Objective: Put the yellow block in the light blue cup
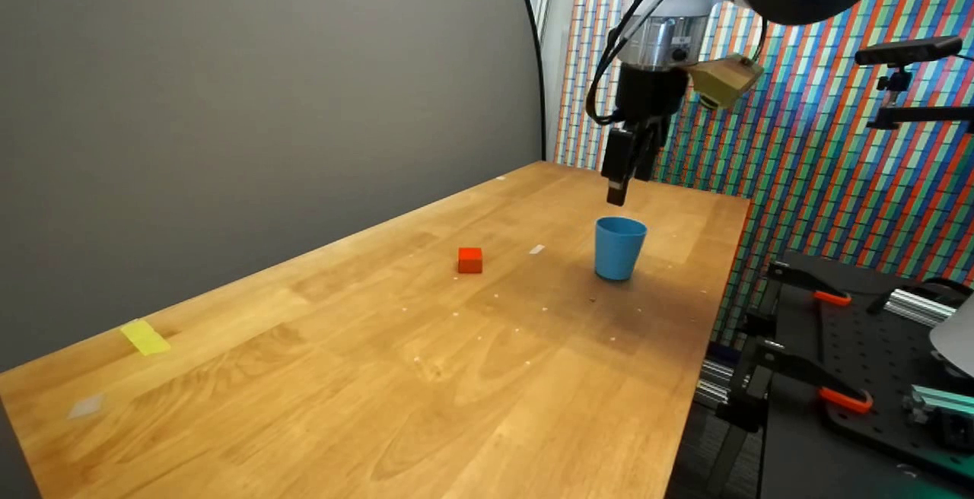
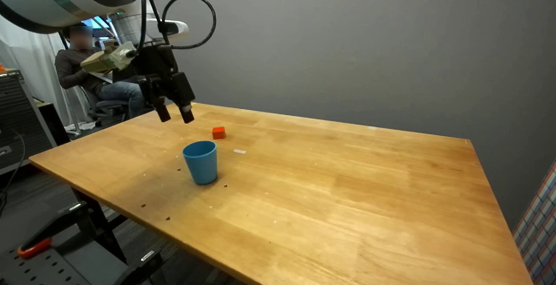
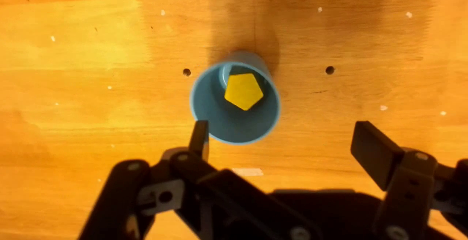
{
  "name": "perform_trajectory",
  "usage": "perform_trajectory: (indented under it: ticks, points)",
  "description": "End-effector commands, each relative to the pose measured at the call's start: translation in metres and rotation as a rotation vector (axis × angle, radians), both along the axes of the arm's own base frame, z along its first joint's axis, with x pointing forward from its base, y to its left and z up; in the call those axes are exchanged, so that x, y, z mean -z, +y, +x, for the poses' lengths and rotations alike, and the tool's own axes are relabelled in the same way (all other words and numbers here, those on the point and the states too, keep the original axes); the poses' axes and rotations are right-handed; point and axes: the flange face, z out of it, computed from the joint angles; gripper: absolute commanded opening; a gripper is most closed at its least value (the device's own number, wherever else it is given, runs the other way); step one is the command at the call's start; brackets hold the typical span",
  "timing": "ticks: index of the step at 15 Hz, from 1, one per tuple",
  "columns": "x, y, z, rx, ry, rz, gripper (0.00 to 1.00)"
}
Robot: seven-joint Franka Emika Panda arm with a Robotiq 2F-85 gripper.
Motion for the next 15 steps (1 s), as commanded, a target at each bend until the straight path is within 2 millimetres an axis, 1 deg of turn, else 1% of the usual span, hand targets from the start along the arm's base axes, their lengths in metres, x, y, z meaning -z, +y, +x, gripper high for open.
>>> perform_trajectory:
  ticks: [1,4,5,6,7,8,9,10,11,12,15]
  points:
    - [-0.045,-0.004,-0.028,-0.094,-0.023,0.052,1.00]
    - [-0.074,-0.005,-0.043,-0.172,-0.013,0.088,1.00]
    - [-0.084,-0.010,-0.047,-0.177,-0.013,0.094,1.00]
    - [-0.098,-0.011,-0.043,-0.184,-0.011,0.092,1.00]
    - [-0.107,-0.015,-0.045,-0.185,-0.010,0.092,1.00]
    - [-0.111,-0.019,-0.055,-0.187,-0.012,0.088,1.00]
    - [-0.117,-0.022,-0.058,-0.190,-0.011,0.083,1.00]
    - [-0.127,-0.024,-0.056,-0.190,-0.010,0.081,1.00]
    - [-0.131,-0.026,-0.057,-0.179,-0.011,0.081,1.00]
    - [-0.116,-0.019,-0.050,-0.174,0.000,0.067,1.00]
    - [-0.125,-0.023,-0.054,-0.169,-0.009,0.065,1.00]
